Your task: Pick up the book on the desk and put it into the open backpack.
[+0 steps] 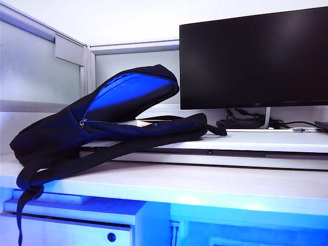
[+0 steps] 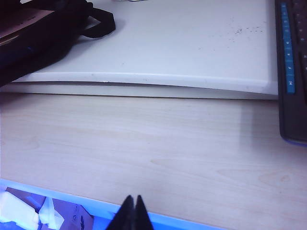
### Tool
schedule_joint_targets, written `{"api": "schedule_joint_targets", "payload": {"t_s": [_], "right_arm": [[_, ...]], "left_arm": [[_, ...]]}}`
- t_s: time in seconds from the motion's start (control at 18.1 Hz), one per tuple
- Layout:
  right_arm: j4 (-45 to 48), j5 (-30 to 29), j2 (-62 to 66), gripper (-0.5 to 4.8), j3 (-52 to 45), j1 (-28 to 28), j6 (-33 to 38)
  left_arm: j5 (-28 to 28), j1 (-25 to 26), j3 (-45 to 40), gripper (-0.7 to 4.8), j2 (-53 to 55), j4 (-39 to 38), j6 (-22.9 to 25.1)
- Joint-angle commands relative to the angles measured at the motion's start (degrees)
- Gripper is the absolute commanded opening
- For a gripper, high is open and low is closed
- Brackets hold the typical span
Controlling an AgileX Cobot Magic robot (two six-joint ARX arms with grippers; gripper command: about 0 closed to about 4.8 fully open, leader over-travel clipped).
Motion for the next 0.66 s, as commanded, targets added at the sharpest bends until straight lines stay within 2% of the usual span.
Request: {"api": "schedule_joint_targets", "payload": {"t_s": [0.06,0.66], "right_arm": [[-0.72,-0.2,-0.2,-0.04,0.13,0.04,-0.13],[-0.42,-0.2,-0.2,-0.04,0.13,0.02,0.07]], "left_arm": [[0.2,0.02,-0.42,-0.03,0.0,-0.42,-0.04],[0.2,0.04,-0.42,-0.03,0.0,-0.39,-0.04]]}}
